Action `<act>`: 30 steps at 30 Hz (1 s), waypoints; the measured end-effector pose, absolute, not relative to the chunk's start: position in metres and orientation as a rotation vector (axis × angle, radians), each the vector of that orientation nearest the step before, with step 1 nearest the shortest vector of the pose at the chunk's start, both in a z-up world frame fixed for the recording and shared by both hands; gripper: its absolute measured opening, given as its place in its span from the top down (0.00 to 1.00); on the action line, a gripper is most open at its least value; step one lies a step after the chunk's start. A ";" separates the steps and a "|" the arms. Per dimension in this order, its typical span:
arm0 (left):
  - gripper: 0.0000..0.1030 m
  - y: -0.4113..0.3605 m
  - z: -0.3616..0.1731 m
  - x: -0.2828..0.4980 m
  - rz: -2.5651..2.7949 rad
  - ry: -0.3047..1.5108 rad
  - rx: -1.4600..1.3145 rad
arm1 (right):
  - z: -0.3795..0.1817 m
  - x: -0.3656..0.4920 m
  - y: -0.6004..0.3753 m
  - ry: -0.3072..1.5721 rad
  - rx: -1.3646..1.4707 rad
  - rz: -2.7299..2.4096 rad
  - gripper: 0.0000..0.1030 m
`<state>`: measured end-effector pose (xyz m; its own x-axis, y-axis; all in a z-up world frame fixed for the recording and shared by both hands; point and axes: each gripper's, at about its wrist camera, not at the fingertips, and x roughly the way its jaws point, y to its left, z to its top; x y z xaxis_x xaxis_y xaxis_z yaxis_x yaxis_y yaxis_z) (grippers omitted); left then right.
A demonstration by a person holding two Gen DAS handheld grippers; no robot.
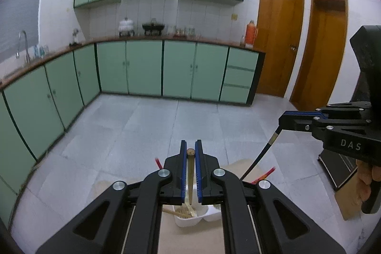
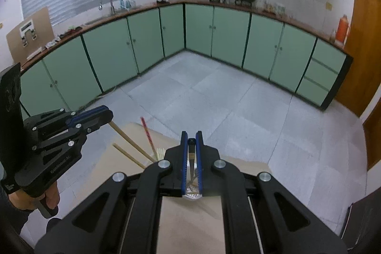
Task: Organize utensils
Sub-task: 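Lift and carry both chopsticks over the white holder, then open both tools to drop the chopsticks into the holder, then move both open tools to the last two chopsticks on the table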
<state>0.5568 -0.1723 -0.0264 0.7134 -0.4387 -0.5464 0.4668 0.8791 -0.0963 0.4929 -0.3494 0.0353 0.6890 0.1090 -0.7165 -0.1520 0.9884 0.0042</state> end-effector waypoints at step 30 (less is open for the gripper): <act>0.42 -0.032 -0.176 0.295 -0.346 0.603 -0.011 | -0.240 0.148 -0.273 0.793 -0.016 0.184 0.61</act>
<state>0.2950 -0.0321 -0.1764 0.7677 -0.3225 -0.5537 0.3159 0.9423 -0.1109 0.1479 -0.2730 -0.2401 0.6868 0.1585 -0.7094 -0.1704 0.9838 0.0548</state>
